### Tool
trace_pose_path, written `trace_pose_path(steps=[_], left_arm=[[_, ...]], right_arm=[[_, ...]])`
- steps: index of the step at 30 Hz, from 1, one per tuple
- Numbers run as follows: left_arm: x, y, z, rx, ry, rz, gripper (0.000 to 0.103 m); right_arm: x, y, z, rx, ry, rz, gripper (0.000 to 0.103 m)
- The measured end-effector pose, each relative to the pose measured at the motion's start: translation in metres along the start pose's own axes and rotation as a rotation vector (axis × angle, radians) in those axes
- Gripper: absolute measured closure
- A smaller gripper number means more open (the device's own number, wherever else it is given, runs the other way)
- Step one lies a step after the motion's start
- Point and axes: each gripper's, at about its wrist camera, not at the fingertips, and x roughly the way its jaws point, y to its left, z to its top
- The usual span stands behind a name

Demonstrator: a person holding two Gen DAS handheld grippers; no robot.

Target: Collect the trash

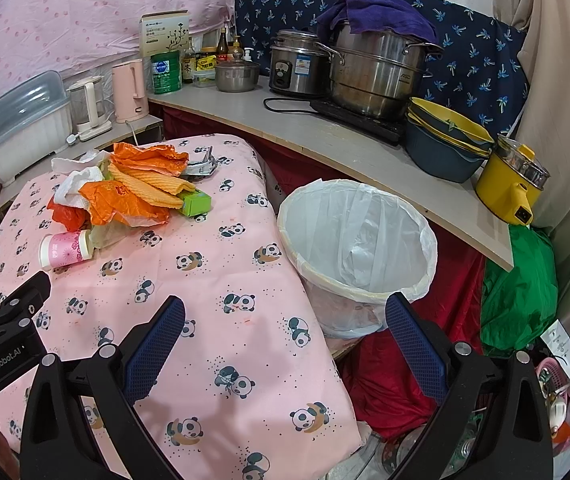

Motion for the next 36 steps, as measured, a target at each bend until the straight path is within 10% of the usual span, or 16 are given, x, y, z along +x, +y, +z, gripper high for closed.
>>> trace_pose_path(steps=[36], left_arm=[[-0.006,-0.011,0.003,0.021,-0.014,-0.009,0.007]], right_arm=[[0.002,-0.005,0.005,0.003,-0.004,-0.009,0.007]])
